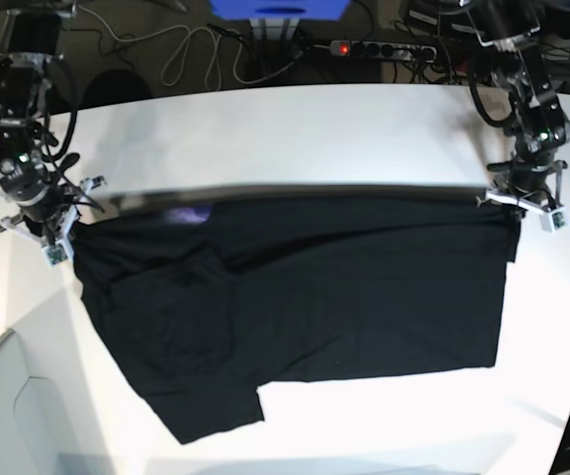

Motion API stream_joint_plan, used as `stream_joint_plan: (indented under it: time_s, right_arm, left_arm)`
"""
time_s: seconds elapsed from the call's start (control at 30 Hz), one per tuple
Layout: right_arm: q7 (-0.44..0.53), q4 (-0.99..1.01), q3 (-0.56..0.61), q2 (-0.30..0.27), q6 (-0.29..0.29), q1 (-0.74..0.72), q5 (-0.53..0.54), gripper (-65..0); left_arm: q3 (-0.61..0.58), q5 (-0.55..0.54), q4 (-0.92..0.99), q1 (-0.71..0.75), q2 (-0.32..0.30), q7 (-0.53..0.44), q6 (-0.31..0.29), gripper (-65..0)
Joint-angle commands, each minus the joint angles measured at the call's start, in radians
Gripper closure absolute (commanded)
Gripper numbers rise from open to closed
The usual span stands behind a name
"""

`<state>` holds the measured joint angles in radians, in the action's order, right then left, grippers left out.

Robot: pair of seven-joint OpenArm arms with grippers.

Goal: Fold the T-shirt properly
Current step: 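Drag the folded shirt with both grippers back toward the robot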

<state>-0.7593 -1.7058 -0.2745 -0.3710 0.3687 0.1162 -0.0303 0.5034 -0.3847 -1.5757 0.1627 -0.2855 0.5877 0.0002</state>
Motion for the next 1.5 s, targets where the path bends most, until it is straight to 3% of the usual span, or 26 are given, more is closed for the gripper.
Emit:
stream_joint_plan:
  time_s: [0.0, 0.1, 0.2, 0.27, 0.37, 0.6, 0.73, 1.23, 1.47]
  right_arm:
    - [0.007, -0.049, -0.033, -0.023, 0.008, 0.017, -0.013, -0.4]
    - [0.007, -0.122, -0.090, -0.024, 0.022, 0.061, -0.013, -0.4]
    - [0.004, -0.161, -0.167, -0.024, 0.126, 0.070, -0.015, -0.4]
    - [-0.022, -0.164, -0.208, -0.024, 0.152, 0.063, -0.015, -0.4]
    - [-0.064, -0.161, -0.220, -0.027, 0.155, 0.003, -0.015, -0.4]
    - [-0.141, -0.210, -0.214, -0.046, 0.157, -0.046, -0.015, -0.4]
    - [-0.133, -0.218, -0.219, -0.046, 0.157, 0.010, -0.015, -0.4]
    - [-0.131, -0.218, -0.222, -0.018, 0.157, 0.214, -0.015, -0.4]
    - [-0.131, -0.218, -0.222, -0.016, 0.157, 0.311, -0.015, -0.4]
  left_arm:
    - [0.007, 0.002, -0.045, 0.025, -0.021, -0.019, 0.004, 0.0]
    - [0.008, 0.002, -0.113, 0.079, -0.021, -0.019, 0.002, 0.0]
    - [0.016, 0.003, -0.176, 0.099, -0.021, -0.019, 0.002, 0.0]
    - [0.042, 0.003, -0.196, 0.091, -0.021, -0.018, 0.002, 0.0]
    - [0.057, 0.003, -0.205, 0.074, -0.021, -0.013, 0.002, 0.0]
    - [0.103, -0.001, -0.263, -0.005, -0.005, 0.163, 0.002, 0.0]
    - [0.133, 0.002, -0.280, 0.004, 0.039, 0.174, 0.001, 0.0]
    - [0.165, -0.006, -0.279, 0.249, 0.131, 0.166, 0.001, 0.0]
    - [0.165, -0.006, -0.272, 0.305, 0.147, 0.166, 0.001, 0.0]
